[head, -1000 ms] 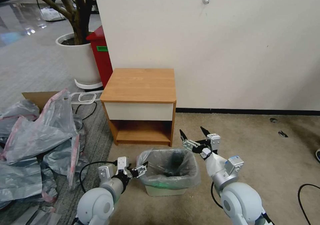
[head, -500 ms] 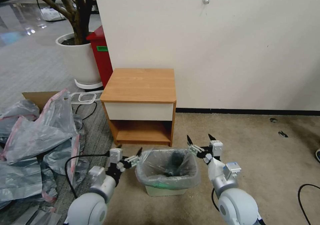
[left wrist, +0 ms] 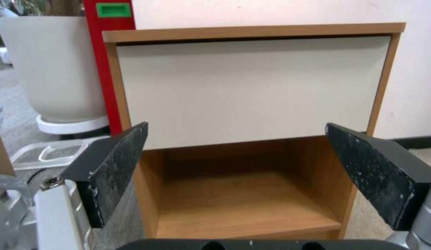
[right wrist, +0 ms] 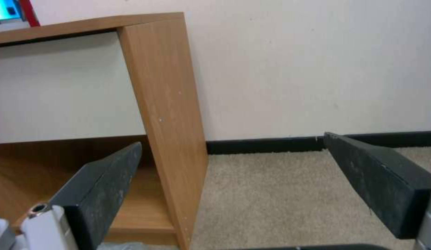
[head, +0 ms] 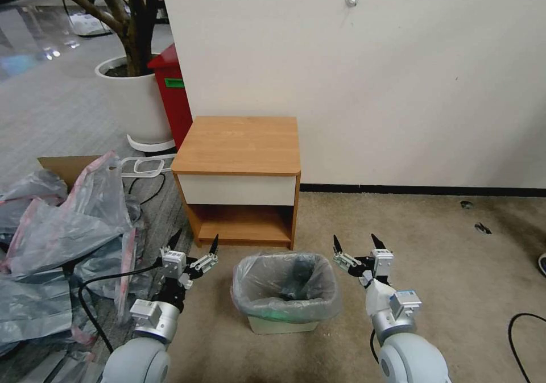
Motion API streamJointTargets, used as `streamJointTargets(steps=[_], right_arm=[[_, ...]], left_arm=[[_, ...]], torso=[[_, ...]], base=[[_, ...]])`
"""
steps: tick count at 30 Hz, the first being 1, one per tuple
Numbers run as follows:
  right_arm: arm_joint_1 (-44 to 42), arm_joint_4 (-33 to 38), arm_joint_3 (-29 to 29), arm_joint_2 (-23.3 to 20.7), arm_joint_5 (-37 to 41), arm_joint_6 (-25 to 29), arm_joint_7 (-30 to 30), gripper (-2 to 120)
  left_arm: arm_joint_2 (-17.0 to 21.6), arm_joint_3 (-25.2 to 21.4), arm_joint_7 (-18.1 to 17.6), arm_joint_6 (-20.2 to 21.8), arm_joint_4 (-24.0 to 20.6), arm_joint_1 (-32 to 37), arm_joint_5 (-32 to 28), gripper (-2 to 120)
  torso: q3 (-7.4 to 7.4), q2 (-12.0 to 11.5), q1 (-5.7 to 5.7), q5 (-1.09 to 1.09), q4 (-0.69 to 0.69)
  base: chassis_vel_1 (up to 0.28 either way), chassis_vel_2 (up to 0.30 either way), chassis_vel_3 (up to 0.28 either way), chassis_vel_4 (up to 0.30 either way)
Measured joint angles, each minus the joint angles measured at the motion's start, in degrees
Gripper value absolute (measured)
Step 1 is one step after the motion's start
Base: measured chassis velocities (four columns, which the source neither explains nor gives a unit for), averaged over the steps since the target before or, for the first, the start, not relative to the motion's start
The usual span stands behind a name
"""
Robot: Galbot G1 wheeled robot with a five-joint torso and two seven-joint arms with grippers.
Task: Pick up the garbage bag from the table and place it over the trash can.
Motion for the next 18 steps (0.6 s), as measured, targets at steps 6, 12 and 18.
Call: streamJointTargets(steps=[6,12,18], right_arm=[[0.01,0.00,-0.01,-0.01,0.02,0.00,0.01,100],[0.02,0.00,-0.04,-0.03,0.05,-0.03,0.01,100],[0.03,0.00,-0.04,-0.03,0.06,-0.04,0.01,100]], left_arm=[[-0.02,0.00,-0.06,0.26,-0.06,-0.02,-0.17,96],[-0.02,0.03,-0.09,0.46,-0.11,-0.04,-0.28,96],[-0.02,0.03,-0.10,0.49,-0.12,-0.05,-0.29,96]], torso=[[0.00,0.00,0.00,0.00,0.00],[0.00,0.00,0.00,0.00,0.00],[0.00,0.00,0.00,0.00,0.00]], base=[[0.000,0.000,0.000,0.000],[0.000,0.000,0.000,0.000],[0.000,0.000,0.000,0.000]])
